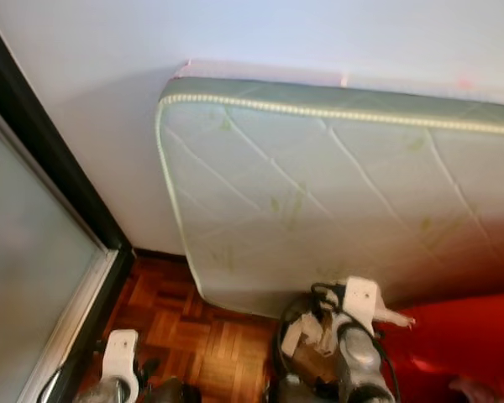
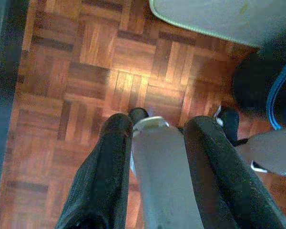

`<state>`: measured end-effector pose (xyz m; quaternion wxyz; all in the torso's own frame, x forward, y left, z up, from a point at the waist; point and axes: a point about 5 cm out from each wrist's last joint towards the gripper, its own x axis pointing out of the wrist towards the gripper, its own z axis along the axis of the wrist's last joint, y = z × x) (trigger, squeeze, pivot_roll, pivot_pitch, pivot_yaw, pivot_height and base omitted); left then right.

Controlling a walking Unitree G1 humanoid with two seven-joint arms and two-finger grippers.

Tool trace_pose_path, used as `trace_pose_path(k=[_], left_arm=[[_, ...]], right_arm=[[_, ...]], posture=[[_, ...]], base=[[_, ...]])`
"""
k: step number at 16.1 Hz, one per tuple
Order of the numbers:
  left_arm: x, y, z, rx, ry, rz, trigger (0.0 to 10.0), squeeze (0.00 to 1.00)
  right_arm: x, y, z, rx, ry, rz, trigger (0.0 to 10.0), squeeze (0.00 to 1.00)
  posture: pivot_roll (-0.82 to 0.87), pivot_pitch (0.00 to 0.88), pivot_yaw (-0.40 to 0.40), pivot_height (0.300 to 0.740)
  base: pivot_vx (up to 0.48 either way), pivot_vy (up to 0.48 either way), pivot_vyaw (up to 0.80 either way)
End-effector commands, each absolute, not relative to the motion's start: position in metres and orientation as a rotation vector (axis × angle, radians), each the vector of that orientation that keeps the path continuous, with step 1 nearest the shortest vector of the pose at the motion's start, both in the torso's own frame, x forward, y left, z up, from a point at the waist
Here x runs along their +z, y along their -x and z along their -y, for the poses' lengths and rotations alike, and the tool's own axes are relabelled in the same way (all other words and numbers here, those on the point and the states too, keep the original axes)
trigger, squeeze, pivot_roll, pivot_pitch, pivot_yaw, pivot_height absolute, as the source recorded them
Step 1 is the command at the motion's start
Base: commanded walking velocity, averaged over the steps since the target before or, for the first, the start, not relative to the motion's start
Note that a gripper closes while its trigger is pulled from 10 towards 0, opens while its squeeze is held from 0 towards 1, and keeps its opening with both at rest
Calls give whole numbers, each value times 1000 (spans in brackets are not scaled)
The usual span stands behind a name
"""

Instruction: Clean up the room

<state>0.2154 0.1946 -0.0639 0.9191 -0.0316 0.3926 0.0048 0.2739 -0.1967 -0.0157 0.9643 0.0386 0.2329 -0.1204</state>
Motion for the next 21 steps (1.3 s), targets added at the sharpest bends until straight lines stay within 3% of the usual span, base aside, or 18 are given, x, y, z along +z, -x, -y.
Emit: trace_pose_path(k=[1, 5, 15, 21], left_arm=[[-65, -214, -193, 17, 75, -812, 10000, 0], [-65, -213, -194, 19, 74, -812, 10000, 0], [-64, -215, -193, 19, 72, -806, 10000, 0], [-65, -214, -195, 23, 70, -805, 10000, 0]], right_arm=[[-18, -271, 199, -261, -101, -486, 10000, 0], [-17, -272, 196, -237, -85, -476, 10000, 0], [-17, -279, 169, -71, -110, -502, 10000, 0], [-11, -284, 173, -91, -103, -469, 10000, 0]], posture=[[67, 180, -36, 669], [68, 181, -37, 669], [73, 186, -37, 669], [74, 192, -38, 619]], base=[[0, 0, -669], [0, 0, -623], [0, 0, 0], [0, 0, 0]])
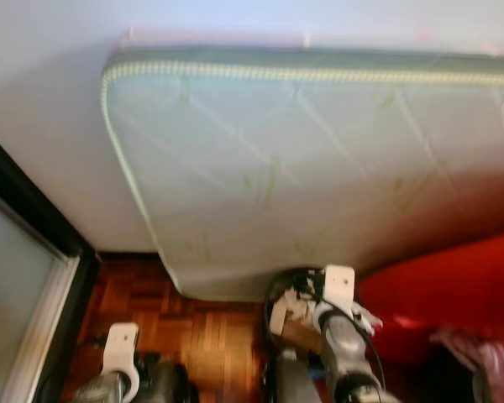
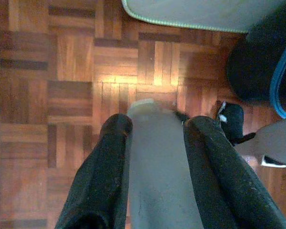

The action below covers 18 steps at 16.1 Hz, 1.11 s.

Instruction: Clean up the room

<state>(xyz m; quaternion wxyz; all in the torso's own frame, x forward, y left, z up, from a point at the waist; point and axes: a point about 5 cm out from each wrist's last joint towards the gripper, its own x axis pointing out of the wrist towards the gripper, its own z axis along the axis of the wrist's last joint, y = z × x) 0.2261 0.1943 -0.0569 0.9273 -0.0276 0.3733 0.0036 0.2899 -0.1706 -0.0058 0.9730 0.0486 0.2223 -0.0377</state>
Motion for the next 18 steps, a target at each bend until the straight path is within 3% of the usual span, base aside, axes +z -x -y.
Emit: trace_pose_path(k=[1, 18], left_arm=[[-64, -215, -194, 20, 70, -802, 10000, 0], [-66, -209, -194, 12, 48, -788, 10000, 0]], right_arm=[[-10, -285, 171, -78, -106, -464, 10000, 0], [17, -314, 173, -137, -153, -391, 10000, 0]], posture=[[74, 192, -37, 619], [102, 217, -36, 619]], base=[[0, 0, 0], [0, 0, 0]])
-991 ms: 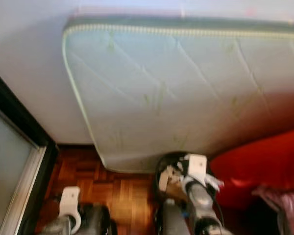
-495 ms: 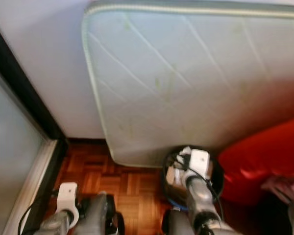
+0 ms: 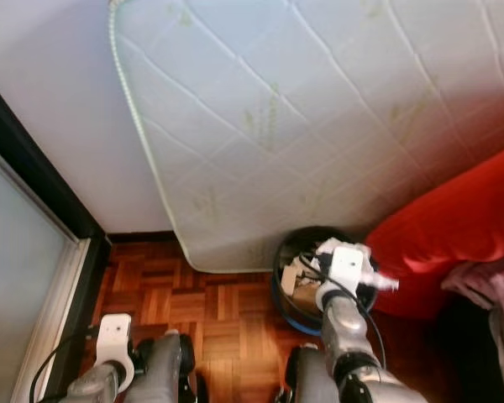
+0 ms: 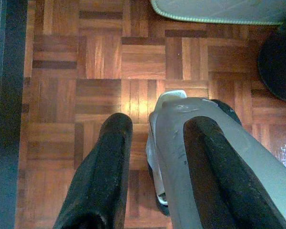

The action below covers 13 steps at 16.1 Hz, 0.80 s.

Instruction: Clean up the room

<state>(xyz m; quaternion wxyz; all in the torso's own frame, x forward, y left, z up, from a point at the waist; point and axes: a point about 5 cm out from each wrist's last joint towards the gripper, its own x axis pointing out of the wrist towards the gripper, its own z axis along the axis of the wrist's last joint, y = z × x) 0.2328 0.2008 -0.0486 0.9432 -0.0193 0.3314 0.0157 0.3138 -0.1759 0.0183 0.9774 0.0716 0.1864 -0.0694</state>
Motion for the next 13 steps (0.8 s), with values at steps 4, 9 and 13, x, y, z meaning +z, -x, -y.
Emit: trace_pose_path(k=[4, 9, 13], left_arm=[[-47, -233, -201, 1, 24, -654, 10000, 0], [-40, -242, -194, -10, 34, -601, 10000, 0], [-41, -240, -193, -12, 39, -601, 10000, 0]], right_arm=[[16, -313, 174, -139, -150, -395, 10000, 0], [13, -309, 177, -154, -151, -400, 10000, 0], [12, -309, 177, -151, -151, -403, 10000, 0]], posture=[[111, 249, -39, 619], [102, 265, -39, 619], [106, 261, -37, 619]], base=[[0, 0, 0], [169, 0, 0], [316, 0, 0]])
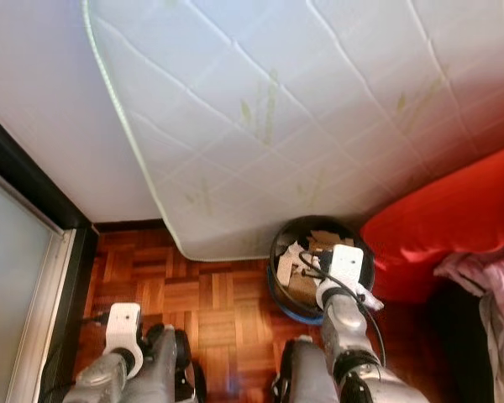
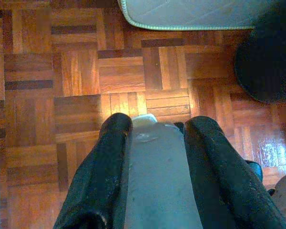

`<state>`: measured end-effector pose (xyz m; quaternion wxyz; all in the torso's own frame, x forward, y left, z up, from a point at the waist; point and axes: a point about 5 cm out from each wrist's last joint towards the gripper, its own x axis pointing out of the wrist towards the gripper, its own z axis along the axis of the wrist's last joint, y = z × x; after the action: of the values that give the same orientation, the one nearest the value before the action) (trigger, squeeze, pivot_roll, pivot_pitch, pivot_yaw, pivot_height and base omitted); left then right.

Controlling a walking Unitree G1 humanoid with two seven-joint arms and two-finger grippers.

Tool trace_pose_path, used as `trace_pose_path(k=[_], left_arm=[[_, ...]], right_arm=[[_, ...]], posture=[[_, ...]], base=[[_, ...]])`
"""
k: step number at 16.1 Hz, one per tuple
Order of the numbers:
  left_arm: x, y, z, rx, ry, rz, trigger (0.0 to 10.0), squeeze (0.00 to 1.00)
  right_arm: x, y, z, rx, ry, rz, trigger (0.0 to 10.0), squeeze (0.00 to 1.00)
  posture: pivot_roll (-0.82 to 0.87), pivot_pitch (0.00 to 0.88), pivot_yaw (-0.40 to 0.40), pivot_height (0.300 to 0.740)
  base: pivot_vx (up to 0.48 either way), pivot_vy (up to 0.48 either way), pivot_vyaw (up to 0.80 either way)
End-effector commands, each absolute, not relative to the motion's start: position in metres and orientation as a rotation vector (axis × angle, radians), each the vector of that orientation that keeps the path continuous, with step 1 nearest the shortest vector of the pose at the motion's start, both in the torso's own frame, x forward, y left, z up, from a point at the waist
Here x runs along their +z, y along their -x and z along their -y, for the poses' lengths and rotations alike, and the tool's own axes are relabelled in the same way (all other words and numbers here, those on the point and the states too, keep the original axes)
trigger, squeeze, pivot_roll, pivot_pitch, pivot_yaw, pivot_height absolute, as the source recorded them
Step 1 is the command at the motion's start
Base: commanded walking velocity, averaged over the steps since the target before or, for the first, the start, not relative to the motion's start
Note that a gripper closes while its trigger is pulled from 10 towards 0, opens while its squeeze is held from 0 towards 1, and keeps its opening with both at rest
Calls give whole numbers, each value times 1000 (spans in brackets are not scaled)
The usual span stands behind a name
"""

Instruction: Clean up the room

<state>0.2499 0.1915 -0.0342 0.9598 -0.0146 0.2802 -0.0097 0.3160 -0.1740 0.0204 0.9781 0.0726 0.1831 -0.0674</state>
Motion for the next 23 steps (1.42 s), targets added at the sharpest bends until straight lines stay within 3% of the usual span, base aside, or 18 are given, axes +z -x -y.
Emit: trace_pose_path(k=[1, 9, 10, 11, 12, 20, 21, 23], left_arm=[[-41, -241, -194, -11, 39, -599, 10000, 0], [-35, -247, -195, -17, 56, -569, 10000, 0], [-35, -247, -195, -20, 56, -569, 10000, 0], [-35, -247, -195, -23, 56, -569, 10000, 0], [-35, -247, -194, -26, 57, -569, 10000, 0], [-36, -245, -195, -34, 58, -573, 10000, 0], [-36, -245, -194, -35, 58, -577, 10000, 0], [-37, -245, -195, -32, 57, -580, 10000, 0]], right_arm=[[12, -309, 177, -151, -153, -403, 10000, 0], [13, -310, 174, -149, -160, -409, 10000, 0], [11, -310, 171, -122, -158, -425, 10000, 157], [10, -309, 169, -107, -154, -440, 10000, 906], [8, -308, 167, -92, -137, -461, 10000, 1000], [4, -306, 167, -79, -118, -495, 10000, 988], [2, -304, 167, -72, -109, -500, 10000, 0], [0, -301, 169, -77, -118, -495, 10000, 0]], posture=[[107, 260, -37, 619], [111, 256, -33, 619], [112, 256, -33, 619], [114, 257, -32, 619], [114, 257, -32, 619], [118, 259, -29, 619], [116, 254, -31, 619], [114, 249, -33, 619]], base=[[330, 0, 0], [206, 0, 0], [0, 0, 0], [0, 0, 0], [0, 0, 0], [0, 0, 0], [0, 0, 0], [0, 0, 0]])
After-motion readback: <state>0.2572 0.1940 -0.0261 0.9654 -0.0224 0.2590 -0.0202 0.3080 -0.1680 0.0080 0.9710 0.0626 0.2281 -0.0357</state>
